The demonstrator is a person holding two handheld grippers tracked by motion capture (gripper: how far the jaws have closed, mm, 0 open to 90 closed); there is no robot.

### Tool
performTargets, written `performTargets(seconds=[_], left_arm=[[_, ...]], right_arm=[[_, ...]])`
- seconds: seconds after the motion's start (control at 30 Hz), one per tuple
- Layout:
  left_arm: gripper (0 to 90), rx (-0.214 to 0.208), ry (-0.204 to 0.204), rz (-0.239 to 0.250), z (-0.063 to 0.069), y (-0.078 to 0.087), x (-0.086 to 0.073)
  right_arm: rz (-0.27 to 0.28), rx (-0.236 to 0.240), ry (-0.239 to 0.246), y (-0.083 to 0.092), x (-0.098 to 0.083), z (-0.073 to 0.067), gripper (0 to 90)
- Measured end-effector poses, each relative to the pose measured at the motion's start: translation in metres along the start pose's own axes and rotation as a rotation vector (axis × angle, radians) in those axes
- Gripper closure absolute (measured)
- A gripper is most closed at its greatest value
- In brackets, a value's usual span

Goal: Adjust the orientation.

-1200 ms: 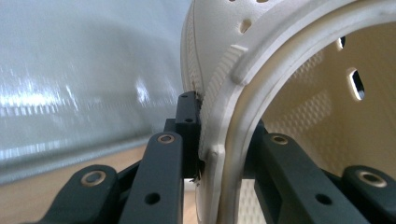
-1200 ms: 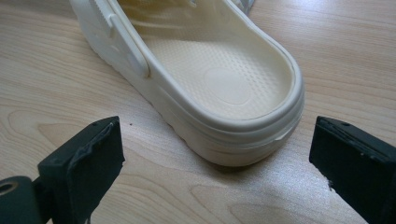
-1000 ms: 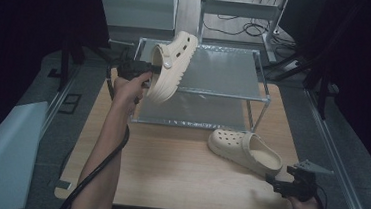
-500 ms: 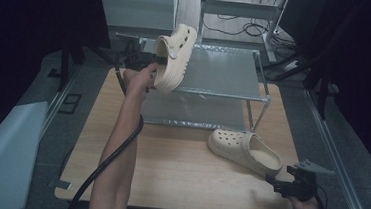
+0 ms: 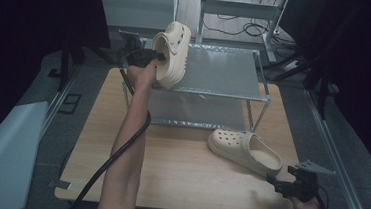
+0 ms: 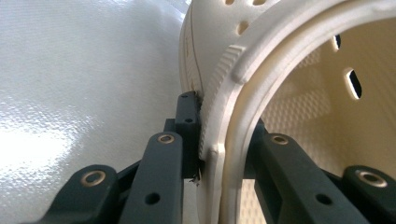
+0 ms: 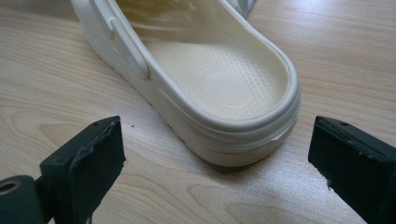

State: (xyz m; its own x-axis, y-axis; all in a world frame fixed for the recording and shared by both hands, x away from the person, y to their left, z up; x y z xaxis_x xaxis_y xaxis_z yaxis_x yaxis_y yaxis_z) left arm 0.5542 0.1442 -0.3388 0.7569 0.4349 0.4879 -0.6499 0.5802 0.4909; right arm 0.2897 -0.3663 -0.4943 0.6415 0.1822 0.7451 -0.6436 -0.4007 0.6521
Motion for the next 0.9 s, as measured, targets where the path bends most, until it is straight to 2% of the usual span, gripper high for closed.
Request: performTargets(seconds=[0.1,0.17,0.3,0.37,0.47,0.5,0.53,0.63,0.7,0.73,0.77,0.8,0.87,0.9], left_arm=[[75.9,0.018,0.004,0.002,-0.001,-0.003,0.0],[75.9,0.021,0.016,0.026,-0.002,-0.004,0.0],[75.8,0.047,0.005,0.034,0.0,-0.006,0.003],[75.5,0.067,0.002,0.053,0.001,-0.006,0.003],[73.7,0.062,0.001,0.059,0.001,-0.008,0.002],[70.5,0.062,0.001,0.059,0.001,-0.008,0.002],[67.3,0.02,0.016,0.066,0.002,-0.008,0.001],[60.4,0.016,0.003,0.068,0.006,-0.009,0.001],[53.7,-0.017,-0.002,0.057,0.012,-0.012,0.0],[50.9,-0.017,-0.002,0.057,0.012,-0.012,0.0],[48.9,-0.005,-0.029,0.051,0.018,-0.015,-0.002],[47.4,-0.002,-0.038,0.048,0.021,-0.016,-0.002],[45.7,0.001,-0.045,0.044,0.023,-0.017,-0.003],[41.3,-0.001,-0.053,0.033,0.025,-0.02,-0.004]], right_arm=[[0.0,0.001,0.002,0.0,0.0,0.0,3.6],[-0.001,0.001,0.002,0.0,0.0,0.0,3.6],[0.0,0.001,0.001,0.0,0.0,0.0,3.7],[0.0,0.0,-0.001,0.0,0.0,0.0,3.8],[0.0,0.001,-0.001,0.0,0.0,0.0,3.8],[0.0,0.001,-0.001,0.0,0.0,0.0,3.8],[0.0,0.001,-0.001,0.0,0.0,0.0,3.9],[-0.003,0.002,0.0,0.0,0.0,0.0,3.9],[-0.004,0.003,0.004,0.0,0.0,0.0,3.9],[-0.004,0.003,0.004,0.0,0.0,0.0,3.9],[-0.003,0.002,0.003,0.0,0.0,-0.001,3.9],[-0.003,0.002,0.003,0.0,0.0,-0.001,4.0],[-0.003,0.002,0.003,0.0,0.0,0.0,4.0],[-0.003,0.002,0.005,0.0,0.0,0.0,4.0]])
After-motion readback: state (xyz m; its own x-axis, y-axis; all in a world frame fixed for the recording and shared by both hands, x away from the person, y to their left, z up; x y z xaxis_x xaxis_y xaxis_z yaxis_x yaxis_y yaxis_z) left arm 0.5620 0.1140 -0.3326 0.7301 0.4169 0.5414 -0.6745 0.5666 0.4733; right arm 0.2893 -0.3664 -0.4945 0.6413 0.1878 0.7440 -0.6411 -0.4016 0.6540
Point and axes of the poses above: each handheld gripper's, and its own axes: y roughly backward along the jaws, x roughly out of its top, z roughly to its right, the point moved 3 cm from there along -y, roughly forward along the jaws, and after that the axes turned 1 degree about -z, right-handed, at the moved point
